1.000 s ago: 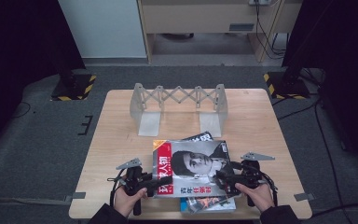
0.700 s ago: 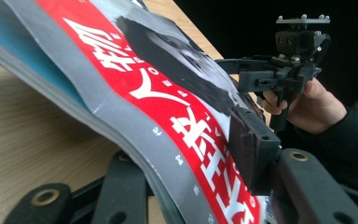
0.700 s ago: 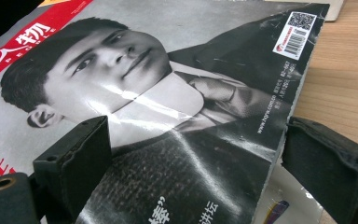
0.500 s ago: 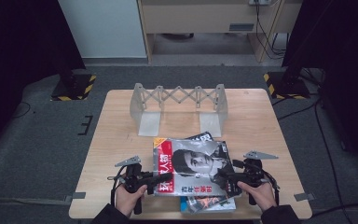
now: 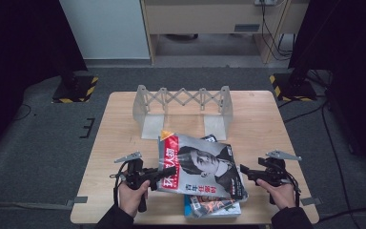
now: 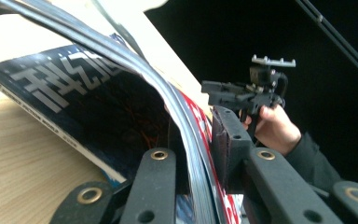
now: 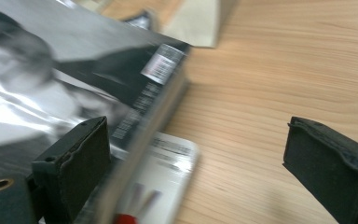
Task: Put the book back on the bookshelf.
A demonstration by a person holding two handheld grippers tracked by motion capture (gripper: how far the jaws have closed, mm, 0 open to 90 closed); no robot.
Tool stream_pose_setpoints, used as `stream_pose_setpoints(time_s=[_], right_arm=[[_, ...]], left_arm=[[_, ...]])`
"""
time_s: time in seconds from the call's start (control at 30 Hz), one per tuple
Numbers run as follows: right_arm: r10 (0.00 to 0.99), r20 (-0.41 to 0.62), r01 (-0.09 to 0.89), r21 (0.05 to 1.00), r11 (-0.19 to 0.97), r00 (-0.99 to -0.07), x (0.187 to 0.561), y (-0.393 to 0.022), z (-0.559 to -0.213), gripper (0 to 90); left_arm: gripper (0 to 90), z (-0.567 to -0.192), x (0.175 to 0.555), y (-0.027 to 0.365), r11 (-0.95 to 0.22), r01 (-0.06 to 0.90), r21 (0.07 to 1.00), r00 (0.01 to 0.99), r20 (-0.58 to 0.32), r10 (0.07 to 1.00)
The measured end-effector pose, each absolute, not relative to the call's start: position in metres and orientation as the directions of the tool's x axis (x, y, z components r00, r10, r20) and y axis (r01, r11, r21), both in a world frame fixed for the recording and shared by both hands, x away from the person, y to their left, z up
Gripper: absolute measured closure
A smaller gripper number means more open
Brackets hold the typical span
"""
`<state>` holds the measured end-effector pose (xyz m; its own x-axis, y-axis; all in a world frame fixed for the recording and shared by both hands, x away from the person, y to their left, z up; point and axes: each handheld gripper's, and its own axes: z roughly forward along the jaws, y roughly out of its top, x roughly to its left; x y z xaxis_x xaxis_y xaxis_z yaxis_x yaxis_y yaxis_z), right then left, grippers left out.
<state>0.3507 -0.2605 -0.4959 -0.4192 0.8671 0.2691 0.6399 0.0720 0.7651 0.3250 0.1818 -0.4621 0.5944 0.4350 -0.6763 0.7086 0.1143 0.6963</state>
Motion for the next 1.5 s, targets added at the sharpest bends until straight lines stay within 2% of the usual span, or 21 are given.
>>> stream_pose_setpoints(time_s=[0.2, 0.43, 1.03, 1.27, 1.5], right_arm=[[0.908, 0.204, 0.671, 0.733, 0.106, -0.367, 0.357, -0.276, -0.504, 7.0], [0.934, 0.139, 0.696, 0.705, 0.140, -0.329, 0.361, -0.291, -0.513, 6.7], [0.947, 0.068, 0.749, 0.632, 0.202, -0.313, 0.365, -0.293, -0.528, 6.5], [0.941, 0.010, 0.722, 0.644, 0.252, -0.338, 0.364, -0.290, -0.532, 3.5], [0.940, 0.009, 0.713, 0.653, 0.253, -0.342, 0.363, -0.290, -0.533, 3.4]], left_arm=[[80.3, -0.457, 0.332, 0.179, 0.151, 0.726, 0.671, 0.569, -0.709, 0.416], [84.2, -0.439, 0.340, 0.170, 0.163, 0.706, 0.690, 0.594, -0.701, 0.394], [86.1, -0.391, 0.353, 0.153, 0.211, 0.611, 0.763, 0.687, -0.643, 0.339], [86.1, -0.376, 0.362, 0.152, 0.216, 0.574, 0.790, 0.712, -0.612, 0.343], [86.1, -0.353, 0.369, 0.144, 0.227, 0.540, 0.811, 0.734, -0.585, 0.345]])
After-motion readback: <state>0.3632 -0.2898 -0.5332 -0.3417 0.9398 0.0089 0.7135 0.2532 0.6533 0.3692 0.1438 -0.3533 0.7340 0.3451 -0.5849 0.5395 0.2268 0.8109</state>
